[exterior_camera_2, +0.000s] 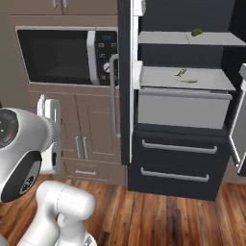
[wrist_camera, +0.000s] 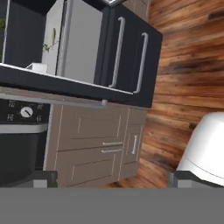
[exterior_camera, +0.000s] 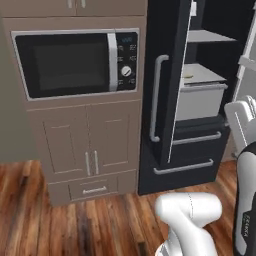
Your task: Transport the fish and onion to the fridge. Place the fish on the rack containing meat and place the onion on the rack containing the vegetable, ensuring meats and vegetables are on different racks.
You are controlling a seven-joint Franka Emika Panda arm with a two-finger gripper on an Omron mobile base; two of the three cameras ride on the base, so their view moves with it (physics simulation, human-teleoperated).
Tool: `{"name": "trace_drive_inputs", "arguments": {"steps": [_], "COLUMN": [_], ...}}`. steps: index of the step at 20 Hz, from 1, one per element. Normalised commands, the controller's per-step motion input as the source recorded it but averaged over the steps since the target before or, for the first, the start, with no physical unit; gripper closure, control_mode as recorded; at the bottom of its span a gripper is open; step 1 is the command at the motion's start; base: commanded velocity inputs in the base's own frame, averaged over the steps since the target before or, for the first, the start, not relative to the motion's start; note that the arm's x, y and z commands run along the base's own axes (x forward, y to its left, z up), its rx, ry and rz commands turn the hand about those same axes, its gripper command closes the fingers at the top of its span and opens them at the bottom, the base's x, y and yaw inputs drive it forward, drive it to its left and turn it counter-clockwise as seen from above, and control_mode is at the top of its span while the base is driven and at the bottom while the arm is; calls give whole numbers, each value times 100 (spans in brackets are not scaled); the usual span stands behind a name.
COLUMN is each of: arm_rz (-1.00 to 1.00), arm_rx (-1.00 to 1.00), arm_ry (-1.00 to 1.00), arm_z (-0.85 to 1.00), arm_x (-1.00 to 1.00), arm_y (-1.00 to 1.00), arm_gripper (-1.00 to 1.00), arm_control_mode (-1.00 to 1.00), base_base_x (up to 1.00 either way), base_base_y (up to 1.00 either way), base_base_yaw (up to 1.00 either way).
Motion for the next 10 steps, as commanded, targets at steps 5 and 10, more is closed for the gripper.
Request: {"name": "trace_drive_inputs", "arguments": {"steps": [5,10], "arm_rz": [0,0], "arm_rx": [0,0], "arm_ry": [0,0], "arm_z": [0,0], "arm_x": [0,0], "arm_y": [0,0], "arm_gripper": [-100,-100], "arm_control_mode": [100,100], "base_base_x": [-26,-1], "base_base_y": [100,100], "base_base_yaw": [-47,-66]}}
